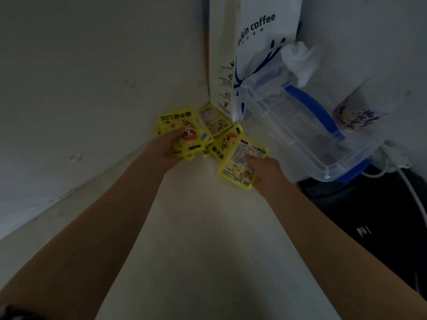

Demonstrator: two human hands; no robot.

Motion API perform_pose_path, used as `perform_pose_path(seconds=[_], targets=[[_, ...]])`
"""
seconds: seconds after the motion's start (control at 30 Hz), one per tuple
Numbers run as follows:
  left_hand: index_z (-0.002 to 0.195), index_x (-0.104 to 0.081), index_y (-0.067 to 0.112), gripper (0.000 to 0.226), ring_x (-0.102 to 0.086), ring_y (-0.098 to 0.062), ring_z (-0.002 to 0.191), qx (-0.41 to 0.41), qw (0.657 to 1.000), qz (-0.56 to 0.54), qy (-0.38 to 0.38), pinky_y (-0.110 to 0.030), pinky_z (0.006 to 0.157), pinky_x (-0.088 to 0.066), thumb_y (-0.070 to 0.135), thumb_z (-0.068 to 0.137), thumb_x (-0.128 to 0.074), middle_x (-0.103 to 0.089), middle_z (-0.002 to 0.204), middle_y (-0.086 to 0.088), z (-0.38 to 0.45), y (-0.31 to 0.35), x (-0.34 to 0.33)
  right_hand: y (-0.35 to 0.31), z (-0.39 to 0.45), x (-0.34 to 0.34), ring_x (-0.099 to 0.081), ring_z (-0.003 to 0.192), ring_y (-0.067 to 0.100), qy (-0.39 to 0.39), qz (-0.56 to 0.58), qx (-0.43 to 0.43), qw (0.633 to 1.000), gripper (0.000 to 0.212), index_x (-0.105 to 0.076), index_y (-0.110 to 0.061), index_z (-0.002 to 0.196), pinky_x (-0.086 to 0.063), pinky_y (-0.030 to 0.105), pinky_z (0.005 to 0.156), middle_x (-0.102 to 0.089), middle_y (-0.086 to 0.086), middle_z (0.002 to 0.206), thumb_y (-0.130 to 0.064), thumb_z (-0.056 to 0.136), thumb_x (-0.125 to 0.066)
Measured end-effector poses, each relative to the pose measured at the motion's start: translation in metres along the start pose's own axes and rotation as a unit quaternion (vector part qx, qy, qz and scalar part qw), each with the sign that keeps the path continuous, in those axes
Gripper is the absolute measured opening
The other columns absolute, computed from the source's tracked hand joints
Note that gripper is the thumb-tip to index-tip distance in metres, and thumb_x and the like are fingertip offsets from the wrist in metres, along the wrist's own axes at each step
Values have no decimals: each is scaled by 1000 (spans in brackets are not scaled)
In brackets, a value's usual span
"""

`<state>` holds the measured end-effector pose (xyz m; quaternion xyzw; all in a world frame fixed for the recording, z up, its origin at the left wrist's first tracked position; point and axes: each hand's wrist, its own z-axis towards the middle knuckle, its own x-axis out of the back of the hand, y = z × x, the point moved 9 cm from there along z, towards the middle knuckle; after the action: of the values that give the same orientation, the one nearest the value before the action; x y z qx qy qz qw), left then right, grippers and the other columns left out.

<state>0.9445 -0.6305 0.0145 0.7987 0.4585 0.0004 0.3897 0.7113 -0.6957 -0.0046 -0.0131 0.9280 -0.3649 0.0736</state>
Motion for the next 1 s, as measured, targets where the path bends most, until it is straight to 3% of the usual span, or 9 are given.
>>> perform_pose_path(seconds=[0.07,0.2,0.3,0.47,0.63,0.73,0.87,1.0], targets=[[119,-59,11,24,-69,-25,81,8,1000,-10,-3,-43,57,-59,11,95,-55,-69,105,-11,8,1,-11,-1,5,-6,-66,86,33,-7,26,-7,1000,33,-60,4,119,-55,50,79,-65,21,110,1,87,-63],[132,-52,10,37,-65,-26,86,39,999,-9,1,-44,64,-51,13,95,-56,-58,132,-14,21,-5,-23,2,18,-10,-66,99,37,2,37,-29,999,36,-58,4,122,-53,57,85,-65,22,116,2,86,-64],[135,-52,11,42,-65,-26,86,52,999,-5,8,-42,62,-52,13,94,-57,-58,133,-13,27,-10,-27,6,26,-8,-66,101,39,10,32,-39,999,36,-58,3,121,-51,61,87,-65,23,117,2,85,-64],[134,-52,8,41,-60,-33,116,63,998,-11,18,-49,80,-49,8,93,-59,-57,133,-17,31,-15,-29,7,30,-11,-67,92,34,16,39,-36,998,39,-57,3,122,-55,52,82,-65,22,117,-2,85,-67],[131,-54,10,38,-66,-27,83,52,998,16,20,-44,59,-53,10,93,-59,-61,128,-14,30,-10,-22,9,33,-16,-66,102,37,22,50,-40,998,41,-56,1,123,-54,55,85,-65,22,116,-3,84,-69],[128,-55,11,34,-70,-26,79,56,998,29,13,-42,55,-58,12,94,-56,-66,115,-13,26,-12,-6,10,34,-17,-66,100,37,25,47,-40,998,39,-58,1,120,-52,59,87,-66,22,115,-2,83,-69],[130,-57,11,38,-68,-31,99,49,998,34,26,-46,61,-60,9,91,-60,-64,124,-15,23,-17,28,8,34,-18,-67,98,36,33,51,-40,997,40,-56,4,120,-52,57,88,-65,22,112,-1,82,-70],[112,-64,11,24,-73,-26,78,31,996,63,50,-42,52,-59,5,89,-62,-69,106,-13,15,-17,54,6,35,-26,-65,105,39,23,63,-42,997,44,-56,5,122,-50,59,91,-64,25,117,0,81,-70]])
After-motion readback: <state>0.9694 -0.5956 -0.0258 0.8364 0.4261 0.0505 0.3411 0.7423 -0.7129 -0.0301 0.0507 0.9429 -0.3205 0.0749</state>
